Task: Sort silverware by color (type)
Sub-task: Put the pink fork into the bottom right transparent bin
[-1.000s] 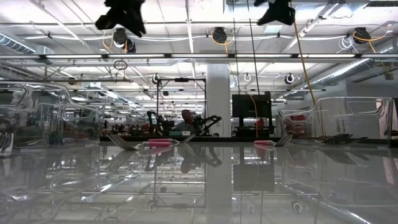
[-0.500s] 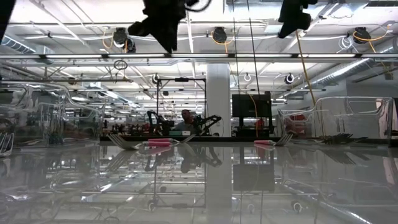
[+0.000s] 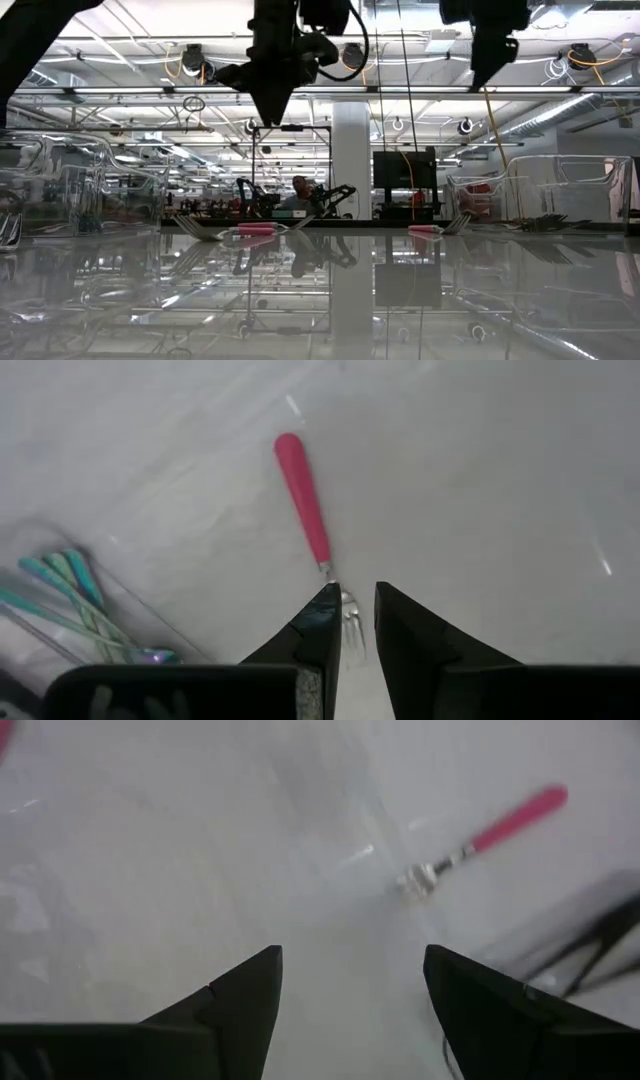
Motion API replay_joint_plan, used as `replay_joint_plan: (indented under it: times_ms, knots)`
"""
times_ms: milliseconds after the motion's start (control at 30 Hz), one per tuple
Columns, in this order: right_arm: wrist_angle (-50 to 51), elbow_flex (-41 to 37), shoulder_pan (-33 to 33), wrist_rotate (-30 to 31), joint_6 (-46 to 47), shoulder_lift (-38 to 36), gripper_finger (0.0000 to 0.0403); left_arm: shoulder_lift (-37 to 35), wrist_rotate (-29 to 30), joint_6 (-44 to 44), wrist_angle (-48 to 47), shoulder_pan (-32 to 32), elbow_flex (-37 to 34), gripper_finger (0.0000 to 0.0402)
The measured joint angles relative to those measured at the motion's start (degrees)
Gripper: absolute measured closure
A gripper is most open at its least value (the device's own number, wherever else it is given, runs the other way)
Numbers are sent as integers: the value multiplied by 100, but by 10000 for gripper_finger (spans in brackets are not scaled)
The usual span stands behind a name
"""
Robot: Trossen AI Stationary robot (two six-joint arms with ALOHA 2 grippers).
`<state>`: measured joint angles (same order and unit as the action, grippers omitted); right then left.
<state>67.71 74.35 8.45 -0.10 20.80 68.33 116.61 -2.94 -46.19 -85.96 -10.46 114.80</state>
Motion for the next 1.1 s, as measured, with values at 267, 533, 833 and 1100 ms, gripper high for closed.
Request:
replay_joint_plan:
  times_ms: [267,533,833,1100]
  knots:
    - [114,-171,2,-15,572,-282,161,35,-25,146,16,-205,-40,334]
    - [80,-171,0,-330,1897,-626,161,51,-238,883,762,-675,-468,334]
    - [-530,-171,2,-315,3222,-802,161,44,-191,579,1040,-541,-468,334]
    - [-912,-171,2,-319,3401,-802,161,75,295,-137,615,-47,-468,328]
